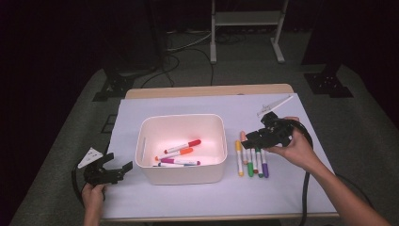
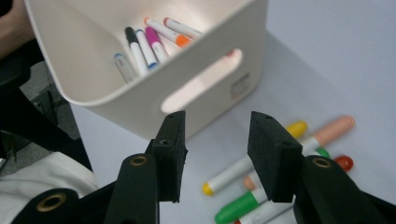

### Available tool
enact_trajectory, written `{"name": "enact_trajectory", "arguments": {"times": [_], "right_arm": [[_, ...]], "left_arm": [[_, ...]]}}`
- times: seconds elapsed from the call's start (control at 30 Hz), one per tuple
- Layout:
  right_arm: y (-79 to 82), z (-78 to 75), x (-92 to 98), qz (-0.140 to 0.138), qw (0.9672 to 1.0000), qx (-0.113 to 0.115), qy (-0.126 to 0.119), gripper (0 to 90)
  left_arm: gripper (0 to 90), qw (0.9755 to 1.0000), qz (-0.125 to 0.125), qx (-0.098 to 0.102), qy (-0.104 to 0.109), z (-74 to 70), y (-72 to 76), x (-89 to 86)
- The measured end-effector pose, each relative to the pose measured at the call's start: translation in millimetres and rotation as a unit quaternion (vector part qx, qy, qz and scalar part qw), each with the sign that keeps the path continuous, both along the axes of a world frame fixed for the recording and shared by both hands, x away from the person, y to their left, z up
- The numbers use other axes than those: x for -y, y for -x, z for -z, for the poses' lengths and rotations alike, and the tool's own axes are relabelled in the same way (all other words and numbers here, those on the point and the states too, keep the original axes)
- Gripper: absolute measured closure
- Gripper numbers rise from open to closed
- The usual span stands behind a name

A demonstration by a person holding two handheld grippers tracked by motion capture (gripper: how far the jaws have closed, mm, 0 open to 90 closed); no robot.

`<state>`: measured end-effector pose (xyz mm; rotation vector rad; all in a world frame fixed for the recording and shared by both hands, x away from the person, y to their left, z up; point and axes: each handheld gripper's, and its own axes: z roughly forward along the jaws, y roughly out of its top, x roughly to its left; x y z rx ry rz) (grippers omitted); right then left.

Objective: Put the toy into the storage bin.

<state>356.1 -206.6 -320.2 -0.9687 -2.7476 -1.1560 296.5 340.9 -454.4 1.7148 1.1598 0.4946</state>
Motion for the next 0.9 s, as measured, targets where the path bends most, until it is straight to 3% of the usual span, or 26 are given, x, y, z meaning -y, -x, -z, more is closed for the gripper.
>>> {"name": "enact_trajectory", "arguments": {"times": [0.37, 0.57, 0.9], "right_arm": [[1.7, 41.3, 28.8, 0.040, 0.9988, -0.019, 0.020, 54.9], [3.3, 68.2, 44.9, 0.073, 0.9962, -0.031, 0.037, 54.8], [0.9, 93.8, 56.2, 0.113, 0.9915, -0.028, 0.058, 56.2]], "left_arm": [[0.0, 1.0000, -0.001, 0.001, -0.001, 0.1, 0.2, 0.0], [0.0, 1.0000, -0.002, 0.001, 0.000, 0.1, 0.1, 0.0], [0.0, 1.0000, -0.002, 0.002, -0.001, 0.1, 0.3, 0.0]]}}
